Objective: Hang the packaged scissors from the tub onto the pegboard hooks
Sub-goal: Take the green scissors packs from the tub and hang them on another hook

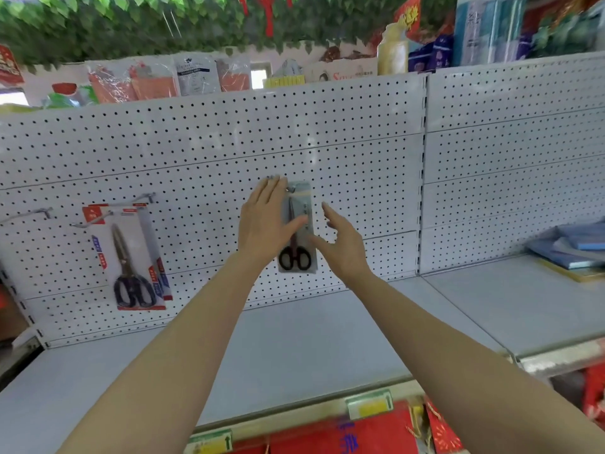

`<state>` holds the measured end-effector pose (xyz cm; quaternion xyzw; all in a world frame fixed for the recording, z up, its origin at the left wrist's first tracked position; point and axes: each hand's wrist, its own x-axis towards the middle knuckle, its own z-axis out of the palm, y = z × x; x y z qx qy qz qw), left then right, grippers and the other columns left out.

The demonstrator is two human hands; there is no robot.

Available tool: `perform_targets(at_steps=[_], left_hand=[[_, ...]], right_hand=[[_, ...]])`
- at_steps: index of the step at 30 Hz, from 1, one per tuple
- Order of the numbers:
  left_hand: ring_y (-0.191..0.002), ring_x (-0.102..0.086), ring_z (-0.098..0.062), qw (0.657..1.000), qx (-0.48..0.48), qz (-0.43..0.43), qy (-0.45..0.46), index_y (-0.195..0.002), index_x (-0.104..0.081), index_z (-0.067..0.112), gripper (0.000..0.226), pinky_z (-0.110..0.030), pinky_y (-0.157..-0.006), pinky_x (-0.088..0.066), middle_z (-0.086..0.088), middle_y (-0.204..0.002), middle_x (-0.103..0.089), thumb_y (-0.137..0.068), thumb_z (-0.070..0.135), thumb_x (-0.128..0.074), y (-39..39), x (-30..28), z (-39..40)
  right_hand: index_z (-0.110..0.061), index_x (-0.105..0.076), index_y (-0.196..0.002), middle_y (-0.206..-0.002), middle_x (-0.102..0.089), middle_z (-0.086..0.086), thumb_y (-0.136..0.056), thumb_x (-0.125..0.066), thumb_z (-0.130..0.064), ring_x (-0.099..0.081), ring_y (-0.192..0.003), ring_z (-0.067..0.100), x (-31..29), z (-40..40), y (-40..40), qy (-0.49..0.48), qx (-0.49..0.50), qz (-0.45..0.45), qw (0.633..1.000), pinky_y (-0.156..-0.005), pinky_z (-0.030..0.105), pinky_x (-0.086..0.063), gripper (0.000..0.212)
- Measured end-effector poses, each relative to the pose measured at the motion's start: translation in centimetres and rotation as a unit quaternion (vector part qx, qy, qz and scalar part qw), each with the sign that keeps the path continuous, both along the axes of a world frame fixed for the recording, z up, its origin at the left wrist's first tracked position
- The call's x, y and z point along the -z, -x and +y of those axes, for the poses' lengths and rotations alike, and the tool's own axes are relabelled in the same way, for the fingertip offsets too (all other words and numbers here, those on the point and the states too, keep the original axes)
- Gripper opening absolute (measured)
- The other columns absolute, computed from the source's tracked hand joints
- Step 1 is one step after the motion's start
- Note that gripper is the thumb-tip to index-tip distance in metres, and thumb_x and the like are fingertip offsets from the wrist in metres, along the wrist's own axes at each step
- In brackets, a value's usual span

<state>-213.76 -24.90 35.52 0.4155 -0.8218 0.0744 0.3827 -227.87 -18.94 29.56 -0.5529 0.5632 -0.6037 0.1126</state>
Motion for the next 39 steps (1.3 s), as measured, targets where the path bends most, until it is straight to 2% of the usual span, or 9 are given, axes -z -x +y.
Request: perform_targets(at_steps=[2,5,7,14,20,26,31,35,39], left_hand=[[-0.151,-0.01,-0.018,1.0,-0.007,0.014,0.022,-0.155,-0.024,0.015,0.089,-0.041,-0.121,-0.014,-0.001,-0.162,-0.02,-0.086,0.057,-0.06,-0.2,0.3,1.3],[-0.149,-0.015,-0.022,0.997,-0.009,0.014,0.078,-0.153,-0.028,0.012,0.088,-0.041,-0.12,-0.012,-0.005,-0.16,-0.026,-0.086,0.058,-0.061,-0.4,0.5,4.2],[-0.147,-0.02,-0.024,0.995,0.0,0.0,0.097,-0.151,-0.032,0.012,0.085,-0.041,-0.119,-0.012,-0.004,-0.158,-0.031,-0.085,0.057,-0.061,-0.2,0.6,7.0],[-0.131,-0.039,-0.027,0.992,0.06,-0.052,0.099,-0.143,-0.043,0.015,0.072,-0.038,-0.108,-0.026,-0.005,-0.141,-0.048,-0.086,0.055,-0.058,5.1,5.5,18.3],[-0.125,-0.044,-0.031,0.993,0.1,-0.049,-0.027,-0.137,-0.049,0.013,0.067,-0.039,-0.101,-0.03,-0.007,-0.134,-0.053,-0.082,0.05,-0.06,14.6,15.5,26.6],[-0.12,-0.049,-0.032,0.977,0.103,-0.097,-0.159,-0.133,-0.051,0.013,0.063,-0.042,-0.1,-0.037,-0.008,-0.131,-0.055,-0.08,0.045,-0.067,23.2,27.2,33.3],[-0.122,-0.046,-0.032,0.929,0.096,-0.164,-0.318,-0.137,-0.048,0.012,0.061,-0.041,-0.1,-0.038,-0.008,-0.135,-0.051,-0.085,0.039,-0.065,26.9,39.5,38.3],[-0.127,-0.041,-0.032,0.847,0.068,-0.283,-0.444,-0.14,-0.043,0.009,0.061,-0.04,-0.103,-0.037,-0.011,-0.142,-0.044,-0.091,0.042,-0.059,27.0,49.2,41.6],[-0.122,-0.045,-0.034,0.781,0.035,-0.332,-0.528,-0.133,-0.047,0.007,0.061,-0.039,-0.097,-0.043,-0.013,-0.133,-0.048,-0.09,0.047,-0.06,26.5,55.7,44.0]], right_hand=[[-0.022,-0.038,-0.147,-0.147,-0.045,-0.003,-0.088,-0.067,-0.033,-0.041,-0.134,0.014,-0.1,1.6,0.9,-0.008,0.061,0.089,0.994,-0.105,0.028,-0.032,0.066],[-0.014,-0.044,-0.142,-0.142,-0.052,0.004,-0.087,-0.069,-0.032,-0.045,-0.13,0.021,-0.4,4.7,2.4,0.018,0.123,0.189,0.974,-0.109,0.036,-0.032,0.064],[-0.011,-0.047,-0.139,-0.137,-0.056,0.007,-0.084,-0.071,-0.031,-0.05,-0.126,0.025,-0.6,7.2,3.5,0.039,0.144,0.232,0.961,-0.107,0.043,-0.036,0.063],[-0.01,-0.051,-0.137,-0.128,-0.061,0.007,-0.083,-0.065,-0.035,-0.055,-0.117,0.029,2.4,19.0,10.1,0.062,0.207,0.337,0.916,-0.1,0.041,-0.035,0.061],[-0.011,-0.048,-0.139,-0.128,-0.061,0.008,-0.083,-0.062,-0.036,-0.053,-0.118,0.029,9.7,28.5,18.5,-0.027,0.229,0.37,0.9,-0.098,0.039,-0.033,0.063],[-0.005,-0.06,-0.124,-0.106,-0.068,0.013,-0.075,-0.072,-0.026,-0.061,-0.1,0.035,19.8,36.0,24.6,-0.09,0.236,0.374,0.892,-0.086,0.046,-0.043,0.054],[-0.005,-0.06,-0.124,-0.105,-0.069,0.01,-0.074,-0.077,-0.023,-0.063,-0.099,0.033,30.1,41.0,27.5,-0.204,0.211,0.36,0.885,-0.087,0.045,-0.044,0.056],[-0.002,-0.061,-0.122,-0.106,-0.071,0.014,-0.069,-0.083,-0.017,-0.066,-0.098,0.036,37.3,44.6,28.5,-0.271,0.187,0.352,0.876,-0.085,0.047,-0.05,0.06],[-0.001,-0.063,-0.12,-0.107,-0.071,0.013,-0.068,-0.084,-0.016,-0.066,-0.097,0.035,42.8,47.4,28.9,-0.311,0.165,0.357,0.865,-0.084,0.047,-0.05,0.058]])
